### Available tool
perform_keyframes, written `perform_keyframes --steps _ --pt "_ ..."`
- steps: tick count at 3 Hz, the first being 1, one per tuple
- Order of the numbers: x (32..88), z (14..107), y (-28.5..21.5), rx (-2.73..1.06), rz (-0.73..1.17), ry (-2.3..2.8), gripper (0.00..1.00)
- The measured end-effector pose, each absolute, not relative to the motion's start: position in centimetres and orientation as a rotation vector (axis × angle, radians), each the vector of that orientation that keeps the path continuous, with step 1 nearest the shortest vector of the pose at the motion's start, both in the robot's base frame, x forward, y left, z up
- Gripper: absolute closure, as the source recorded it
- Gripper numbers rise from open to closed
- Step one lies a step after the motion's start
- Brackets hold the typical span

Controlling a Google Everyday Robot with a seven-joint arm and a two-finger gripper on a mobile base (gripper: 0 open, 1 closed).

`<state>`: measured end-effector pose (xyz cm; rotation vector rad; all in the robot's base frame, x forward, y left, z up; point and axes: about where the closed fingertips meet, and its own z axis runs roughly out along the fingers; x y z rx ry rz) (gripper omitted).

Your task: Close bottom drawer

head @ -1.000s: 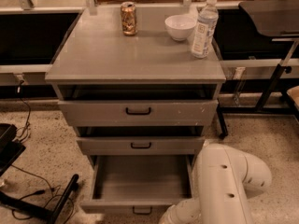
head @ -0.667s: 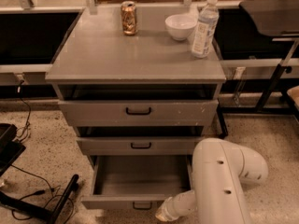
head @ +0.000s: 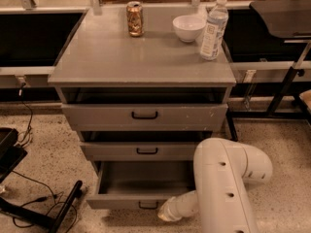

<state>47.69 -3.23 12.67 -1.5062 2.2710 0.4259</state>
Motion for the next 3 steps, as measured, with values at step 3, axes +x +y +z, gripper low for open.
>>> perform_keyframes --steps 3 --pt "51.7 13.4 -2.7 -1.537 0.317 2.189 1.00"
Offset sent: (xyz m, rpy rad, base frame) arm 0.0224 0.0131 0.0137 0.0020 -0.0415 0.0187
